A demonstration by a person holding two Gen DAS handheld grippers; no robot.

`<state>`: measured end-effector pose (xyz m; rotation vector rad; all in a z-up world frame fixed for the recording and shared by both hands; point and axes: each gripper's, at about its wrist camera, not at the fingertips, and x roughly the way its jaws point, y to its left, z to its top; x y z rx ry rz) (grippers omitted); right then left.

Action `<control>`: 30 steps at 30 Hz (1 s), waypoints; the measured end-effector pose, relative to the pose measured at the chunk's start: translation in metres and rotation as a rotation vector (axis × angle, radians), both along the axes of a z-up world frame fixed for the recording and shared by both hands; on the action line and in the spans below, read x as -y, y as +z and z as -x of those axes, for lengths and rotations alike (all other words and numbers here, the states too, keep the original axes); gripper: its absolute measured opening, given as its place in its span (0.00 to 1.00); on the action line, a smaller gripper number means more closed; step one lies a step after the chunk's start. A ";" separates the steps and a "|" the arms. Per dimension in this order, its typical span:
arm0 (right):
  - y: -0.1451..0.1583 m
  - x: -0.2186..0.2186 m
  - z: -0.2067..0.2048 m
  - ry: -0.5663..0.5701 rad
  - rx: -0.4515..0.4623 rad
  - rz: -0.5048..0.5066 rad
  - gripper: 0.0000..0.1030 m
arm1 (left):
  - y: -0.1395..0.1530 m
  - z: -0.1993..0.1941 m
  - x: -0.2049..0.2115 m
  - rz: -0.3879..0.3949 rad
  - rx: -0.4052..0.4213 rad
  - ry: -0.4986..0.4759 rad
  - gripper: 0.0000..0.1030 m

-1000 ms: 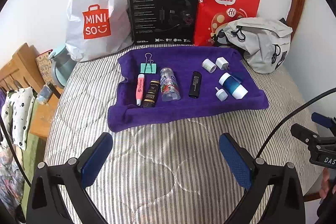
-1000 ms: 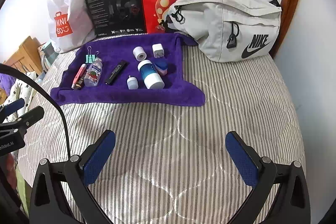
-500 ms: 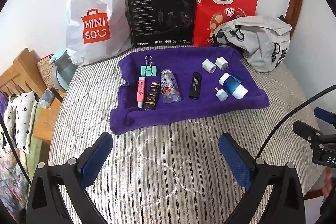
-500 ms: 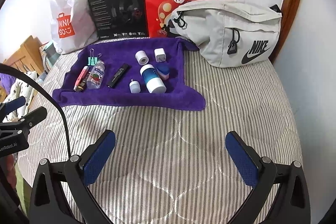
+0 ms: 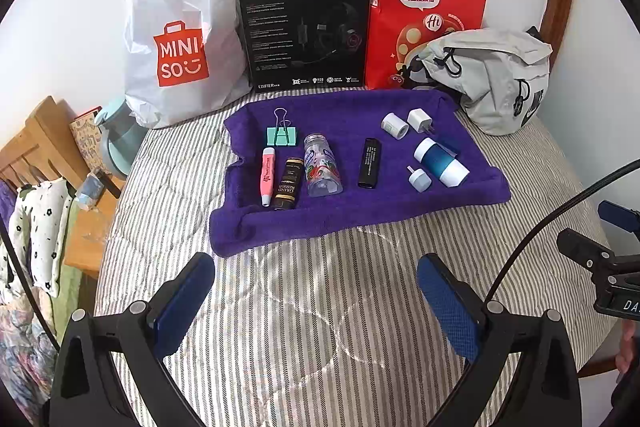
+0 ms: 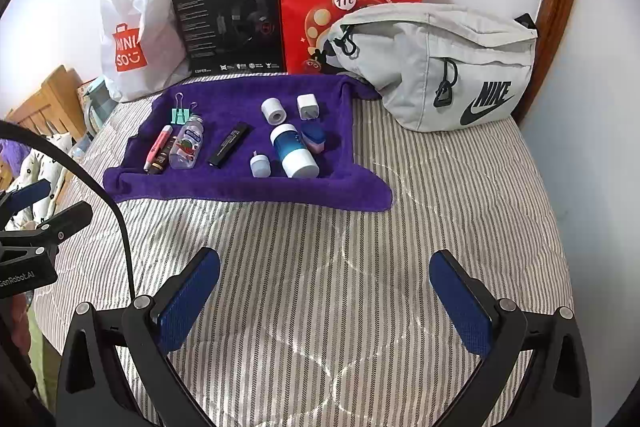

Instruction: Organize rigid objects

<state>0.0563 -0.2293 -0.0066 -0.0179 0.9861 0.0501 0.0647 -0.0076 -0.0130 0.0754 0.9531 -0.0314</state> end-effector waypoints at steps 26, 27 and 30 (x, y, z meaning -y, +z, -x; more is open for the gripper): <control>0.000 -0.003 0.005 0.010 0.009 0.000 1.00 | 0.003 0.004 -0.004 -0.012 0.003 0.008 0.99; 0.000 -0.004 0.005 0.012 0.008 0.002 1.00 | 0.003 0.004 -0.004 -0.010 0.004 0.005 0.99; -0.002 -0.006 0.004 0.017 0.003 0.009 1.00 | 0.003 0.003 -0.004 -0.012 0.003 0.003 0.99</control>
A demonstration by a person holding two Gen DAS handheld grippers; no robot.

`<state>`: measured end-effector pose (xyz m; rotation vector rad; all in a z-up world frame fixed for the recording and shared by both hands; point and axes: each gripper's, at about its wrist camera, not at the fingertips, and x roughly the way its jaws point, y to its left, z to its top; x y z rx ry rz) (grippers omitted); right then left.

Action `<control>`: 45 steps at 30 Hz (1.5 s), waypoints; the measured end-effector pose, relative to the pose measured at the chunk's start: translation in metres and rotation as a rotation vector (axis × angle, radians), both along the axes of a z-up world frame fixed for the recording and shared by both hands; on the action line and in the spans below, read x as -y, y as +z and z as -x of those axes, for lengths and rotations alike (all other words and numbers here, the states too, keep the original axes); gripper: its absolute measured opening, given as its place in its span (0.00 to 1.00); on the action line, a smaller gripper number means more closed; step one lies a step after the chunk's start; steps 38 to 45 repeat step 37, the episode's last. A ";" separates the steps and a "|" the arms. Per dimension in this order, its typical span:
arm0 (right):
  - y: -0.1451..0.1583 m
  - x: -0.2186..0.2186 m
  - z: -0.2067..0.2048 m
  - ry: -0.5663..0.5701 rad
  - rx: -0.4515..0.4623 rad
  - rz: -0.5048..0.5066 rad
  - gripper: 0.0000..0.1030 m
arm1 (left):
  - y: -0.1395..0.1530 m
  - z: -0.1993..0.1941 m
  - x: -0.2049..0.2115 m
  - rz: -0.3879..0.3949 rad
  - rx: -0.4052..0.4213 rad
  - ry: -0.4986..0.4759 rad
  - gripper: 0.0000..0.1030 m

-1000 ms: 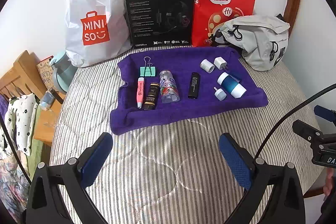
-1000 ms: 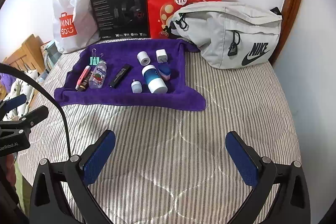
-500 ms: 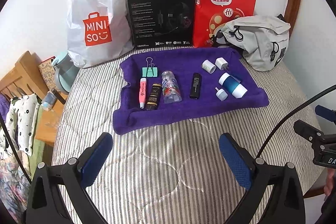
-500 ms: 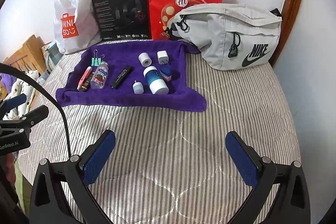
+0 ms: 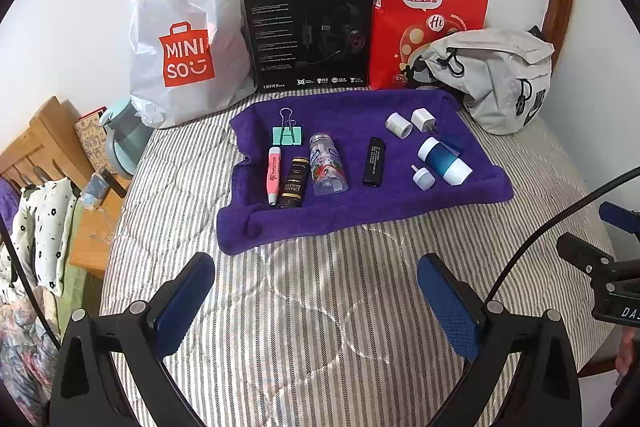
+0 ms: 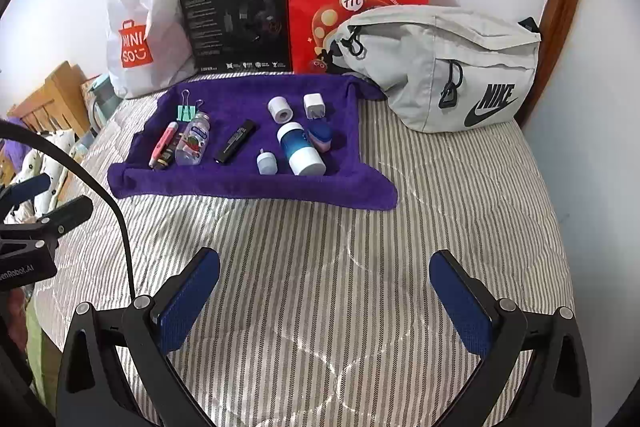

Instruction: Organize rigid objects

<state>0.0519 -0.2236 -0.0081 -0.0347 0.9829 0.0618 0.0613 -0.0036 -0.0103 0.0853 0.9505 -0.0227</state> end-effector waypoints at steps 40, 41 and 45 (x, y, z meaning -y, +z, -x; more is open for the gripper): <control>0.004 0.004 0.004 0.009 0.018 -0.022 1.00 | 0.003 0.002 0.001 0.005 0.007 0.001 0.99; 0.004 0.004 0.004 0.009 0.018 -0.022 1.00 | 0.003 0.002 0.001 0.005 0.007 0.001 0.99; 0.004 0.004 0.004 0.009 0.018 -0.022 1.00 | 0.003 0.002 0.001 0.005 0.007 0.001 0.99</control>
